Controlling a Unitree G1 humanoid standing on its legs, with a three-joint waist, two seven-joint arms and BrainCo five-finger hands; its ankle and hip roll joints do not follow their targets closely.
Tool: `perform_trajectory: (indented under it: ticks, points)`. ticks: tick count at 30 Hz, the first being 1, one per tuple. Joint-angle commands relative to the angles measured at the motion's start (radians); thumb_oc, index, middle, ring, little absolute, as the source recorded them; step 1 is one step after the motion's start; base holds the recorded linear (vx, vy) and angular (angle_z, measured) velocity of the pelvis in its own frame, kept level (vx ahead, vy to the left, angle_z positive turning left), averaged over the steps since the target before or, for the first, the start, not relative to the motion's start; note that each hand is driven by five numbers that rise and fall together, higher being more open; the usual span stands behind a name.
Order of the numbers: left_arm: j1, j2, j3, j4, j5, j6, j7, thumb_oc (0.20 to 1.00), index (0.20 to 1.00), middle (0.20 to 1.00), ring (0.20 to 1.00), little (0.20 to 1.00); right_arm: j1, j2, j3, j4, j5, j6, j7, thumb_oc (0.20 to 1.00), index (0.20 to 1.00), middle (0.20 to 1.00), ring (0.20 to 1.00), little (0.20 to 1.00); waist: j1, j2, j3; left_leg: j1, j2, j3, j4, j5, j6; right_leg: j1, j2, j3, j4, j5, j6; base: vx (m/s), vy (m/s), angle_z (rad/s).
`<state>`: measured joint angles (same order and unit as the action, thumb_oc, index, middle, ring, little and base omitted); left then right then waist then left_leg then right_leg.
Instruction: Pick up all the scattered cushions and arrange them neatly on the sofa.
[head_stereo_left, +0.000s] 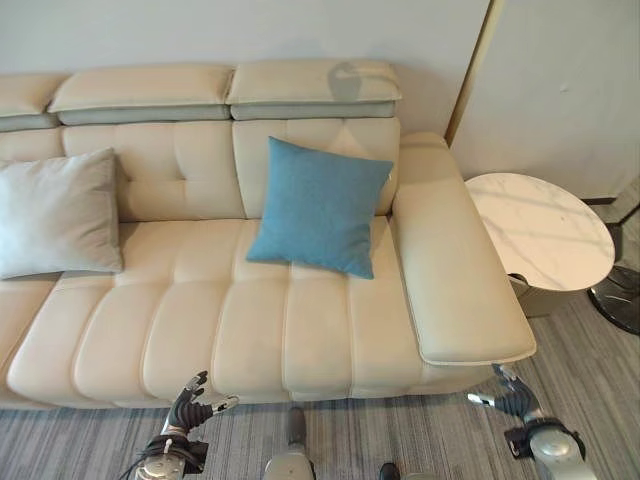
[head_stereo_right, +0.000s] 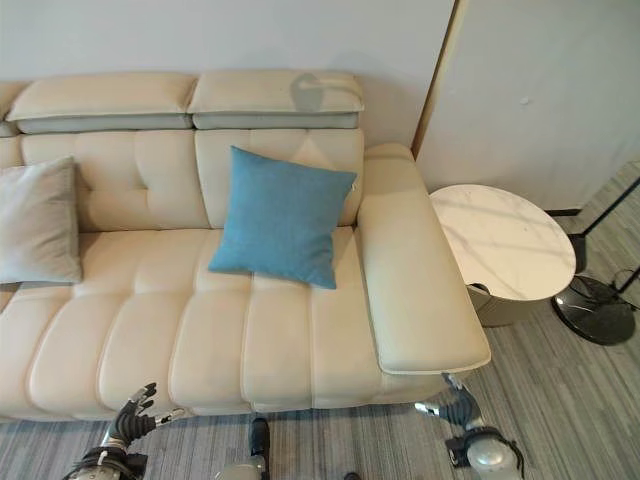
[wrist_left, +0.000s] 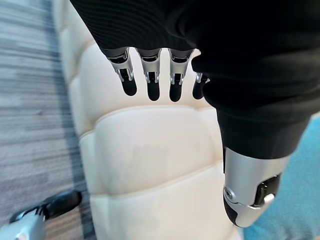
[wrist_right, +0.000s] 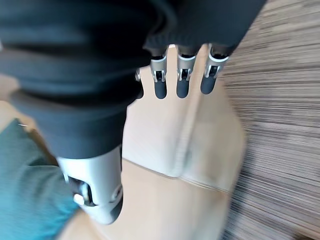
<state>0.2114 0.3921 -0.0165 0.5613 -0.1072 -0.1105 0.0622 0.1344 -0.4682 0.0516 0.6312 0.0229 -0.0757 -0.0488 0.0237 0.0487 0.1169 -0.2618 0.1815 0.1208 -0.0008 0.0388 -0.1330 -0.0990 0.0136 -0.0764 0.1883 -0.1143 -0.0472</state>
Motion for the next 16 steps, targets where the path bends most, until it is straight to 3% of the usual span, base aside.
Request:
perform_trajectory:
  ticks: [1,3,5,8,16]
  points:
    - [-0.073,0.067,0.025,-0.031,-0.017,-0.038,0.014,1.000,1.000,1.000,1.000,1.000,-0.065,-0.015,-0.038,-0.042,0.035,-0.027,-0.021,1.000,1.000,1.000,1.000,1.000,-0.027,-0.100,0.030,0.003,-0.134,0.009,0.124,0.006,0.053,0.068,-0.061,0.018,-0.161,0.062,0.134,-0.25,0.000,0.39]
    - [-0.066,0.064,0.028,-0.031,-0.014,-0.033,0.004,1.000,1.000,1.000,1.000,1.000,-0.061,-0.019,-0.038,-0.040,0.030,-0.027,-0.015,1.000,1.000,1.000,1.000,1.000,-0.038,-0.111,0.027,0.040,-0.144,-0.007,0.184,-0.064,0.067,0.052,-0.078,0.011,-0.160,0.082,0.131,-0.17,0.018,0.26]
    - [-0.057,0.056,0.030,-0.021,-0.012,-0.032,-0.003,1.000,1.000,1.000,1.000,1.000,-0.054,-0.020,-0.042,-0.036,0.025,-0.029,-0.005,1.000,1.000,1.000,1.000,1.000,-0.052,-0.108,0.009,0.124,-0.143,-0.015,0.160,-0.103,0.069,0.047,-0.077,0.004,-0.168,0.086,0.131,-0.08,0.050,0.10]
    - [-0.060,0.056,0.013,-0.003,0.006,-0.025,-0.005,1.000,1.000,1.000,1.000,1.000,-0.049,-0.006,-0.043,0.001,0.023,-0.026,-0.006,1.000,1.000,1.000,1.000,1.000,-0.072,-0.095,-0.029,0.184,-0.137,-0.005,0.041,-0.069,0.064,0.047,-0.063,-0.021,-0.189,0.096,0.138,-0.01,0.056,0.36]
    - [-0.045,0.054,0.010,0.009,0.017,-0.014,-0.016,1.000,1.000,1.000,1.000,1.000,-0.049,0.001,-0.032,0.030,0.011,-0.014,-0.002,1.000,1.000,1.000,1.000,1.000,-0.070,-0.096,-0.048,0.263,-0.154,-0.004,-0.073,-0.048,0.071,0.080,-0.061,-0.011,-0.224,0.118,0.155,0.02,0.063,0.09]
